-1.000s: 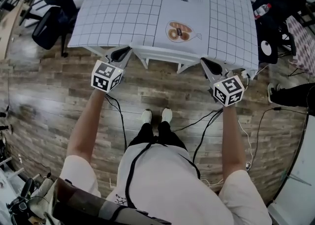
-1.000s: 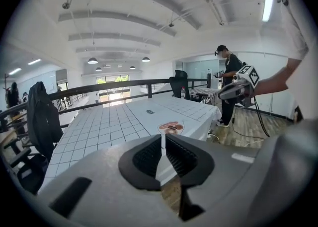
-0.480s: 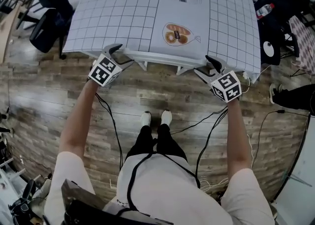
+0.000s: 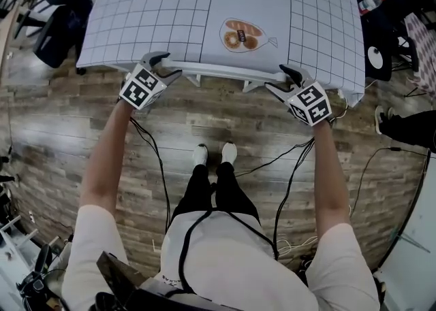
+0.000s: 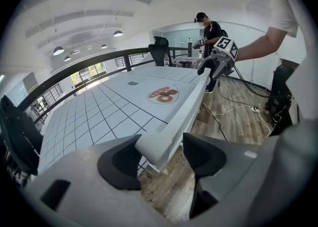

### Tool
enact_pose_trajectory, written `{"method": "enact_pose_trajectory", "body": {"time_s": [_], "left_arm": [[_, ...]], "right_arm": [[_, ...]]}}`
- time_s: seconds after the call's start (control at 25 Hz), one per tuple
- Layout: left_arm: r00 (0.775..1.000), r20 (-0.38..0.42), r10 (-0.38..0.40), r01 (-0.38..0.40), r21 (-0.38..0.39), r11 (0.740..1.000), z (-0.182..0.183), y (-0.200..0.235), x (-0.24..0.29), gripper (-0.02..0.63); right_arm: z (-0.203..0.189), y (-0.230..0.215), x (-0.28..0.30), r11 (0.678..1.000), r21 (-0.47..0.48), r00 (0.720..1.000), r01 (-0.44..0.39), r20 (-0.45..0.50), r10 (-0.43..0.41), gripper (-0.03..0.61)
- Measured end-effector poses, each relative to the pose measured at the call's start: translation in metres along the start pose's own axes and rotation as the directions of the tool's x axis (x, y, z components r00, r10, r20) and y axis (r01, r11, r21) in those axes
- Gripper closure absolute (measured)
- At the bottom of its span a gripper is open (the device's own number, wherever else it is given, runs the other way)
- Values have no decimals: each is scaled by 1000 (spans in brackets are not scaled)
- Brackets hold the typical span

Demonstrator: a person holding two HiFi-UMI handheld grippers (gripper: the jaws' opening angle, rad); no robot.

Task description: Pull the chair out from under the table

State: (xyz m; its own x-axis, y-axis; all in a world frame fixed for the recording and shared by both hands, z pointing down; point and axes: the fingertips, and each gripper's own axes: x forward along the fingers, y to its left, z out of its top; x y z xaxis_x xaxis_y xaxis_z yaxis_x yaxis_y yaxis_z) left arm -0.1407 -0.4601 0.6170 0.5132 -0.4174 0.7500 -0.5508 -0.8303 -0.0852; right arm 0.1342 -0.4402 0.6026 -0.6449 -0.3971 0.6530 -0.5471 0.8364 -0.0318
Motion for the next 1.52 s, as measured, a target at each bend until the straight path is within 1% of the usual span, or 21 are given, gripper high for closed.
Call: {"method": "enact_pose_trajectory", "body": {"time_s": [0.12,0.16,0.24,0.36,0.6,0.84,1.0,1.08,1.28,1.52], "left_arm": [[1000,9,-4,4,2,1000,-3,2,6,377],[1000,10,-6,6,2,1000,-4,2,7,377],[1000,11,-17,17,-2,1000,-6,2,9,377],[999,9,-42,42,-7,999,-4,0,9,384],[998,3,-56,56,2,998,-3,1,10,393],[998,-18,-65,65,7,998,-4,-1,9,402],[997,-35,-74,75,19,997,-7,-7,5,408],[995,-46,-83,84,24,996,-11,-14,2,414],[994,-45,-100,101,15,995,-19,-31,-9,417],[990,-52,-131,132,6,991,-35,-67,-27,417]], "right_arm": [[-6,0,9,1000,1,1000,-13,-10,13,279],[-8,1,12,1000,-1,1000,-18,-13,18,281],[-14,2,16,1000,-11,1000,-22,-19,22,313],[-19,-1,18,1000,-25,1000,-18,-16,18,385],[-19,-3,18,998,-43,999,-48,-12,48,400],[-20,-1,17,997,-33,997,-69,-39,67,405],[-22,5,14,994,-36,993,-101,-59,98,410],[-25,10,11,993,-32,992,-110,-62,108,410],[-31,28,4,990,-21,988,-138,-80,136,410],[-48,68,-15,986,2,981,-169,-92,169,411]]}}
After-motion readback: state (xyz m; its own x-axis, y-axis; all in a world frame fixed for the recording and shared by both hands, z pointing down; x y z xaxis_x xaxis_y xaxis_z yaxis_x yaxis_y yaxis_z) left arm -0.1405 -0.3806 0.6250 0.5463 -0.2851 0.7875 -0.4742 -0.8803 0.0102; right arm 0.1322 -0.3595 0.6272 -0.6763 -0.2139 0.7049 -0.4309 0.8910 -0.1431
